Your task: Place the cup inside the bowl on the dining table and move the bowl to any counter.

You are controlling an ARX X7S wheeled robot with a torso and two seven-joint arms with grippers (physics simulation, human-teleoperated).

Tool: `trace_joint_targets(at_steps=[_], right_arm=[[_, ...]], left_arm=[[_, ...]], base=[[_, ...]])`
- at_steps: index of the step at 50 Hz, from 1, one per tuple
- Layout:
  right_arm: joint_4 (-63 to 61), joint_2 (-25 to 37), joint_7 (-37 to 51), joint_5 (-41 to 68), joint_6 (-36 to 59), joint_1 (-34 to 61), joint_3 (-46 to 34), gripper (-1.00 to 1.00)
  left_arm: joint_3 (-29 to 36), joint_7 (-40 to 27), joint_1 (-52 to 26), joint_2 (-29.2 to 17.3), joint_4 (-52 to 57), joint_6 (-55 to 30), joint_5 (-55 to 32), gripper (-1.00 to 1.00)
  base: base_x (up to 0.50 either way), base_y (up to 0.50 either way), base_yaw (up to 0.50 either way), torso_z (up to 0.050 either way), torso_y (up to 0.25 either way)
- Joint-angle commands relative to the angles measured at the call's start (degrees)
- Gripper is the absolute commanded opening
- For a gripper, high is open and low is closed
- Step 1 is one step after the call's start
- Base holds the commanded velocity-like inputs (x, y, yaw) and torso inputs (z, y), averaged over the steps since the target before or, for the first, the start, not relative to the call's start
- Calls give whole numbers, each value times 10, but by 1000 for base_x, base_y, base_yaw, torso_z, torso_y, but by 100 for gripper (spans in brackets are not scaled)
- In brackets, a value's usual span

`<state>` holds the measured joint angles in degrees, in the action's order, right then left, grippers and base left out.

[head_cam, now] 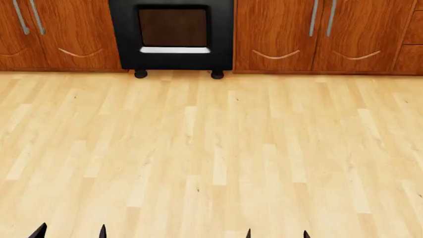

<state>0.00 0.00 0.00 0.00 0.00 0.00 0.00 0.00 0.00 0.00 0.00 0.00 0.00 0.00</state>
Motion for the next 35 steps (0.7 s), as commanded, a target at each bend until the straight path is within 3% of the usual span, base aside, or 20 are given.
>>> trace_joint_targets(at_steps=[1, 11, 24, 35], right_arm=[[1, 9, 11, 11, -1, -1, -10, 100], [0, 27, 30, 24, -4, 1, -33, 100], [-1, 39, 46, 30, 3, 2, -48, 100], [1, 46, 55, 38, -1, 2, -57, 100]], left_arm=[[8, -11, 1, -9, 0, 6, -11, 100], [36, -35, -6, -24, -5, 3, -14, 100], [52, -52, -6, -37, -4, 1, -24, 100], [60, -60, -7, -46, -6, 2, -33, 100]], base=[[0, 0, 0, 0, 0], [-28, 0, 0, 0, 0], [-500, 67, 0, 0, 0], [-500, 273, 0, 0, 0]])
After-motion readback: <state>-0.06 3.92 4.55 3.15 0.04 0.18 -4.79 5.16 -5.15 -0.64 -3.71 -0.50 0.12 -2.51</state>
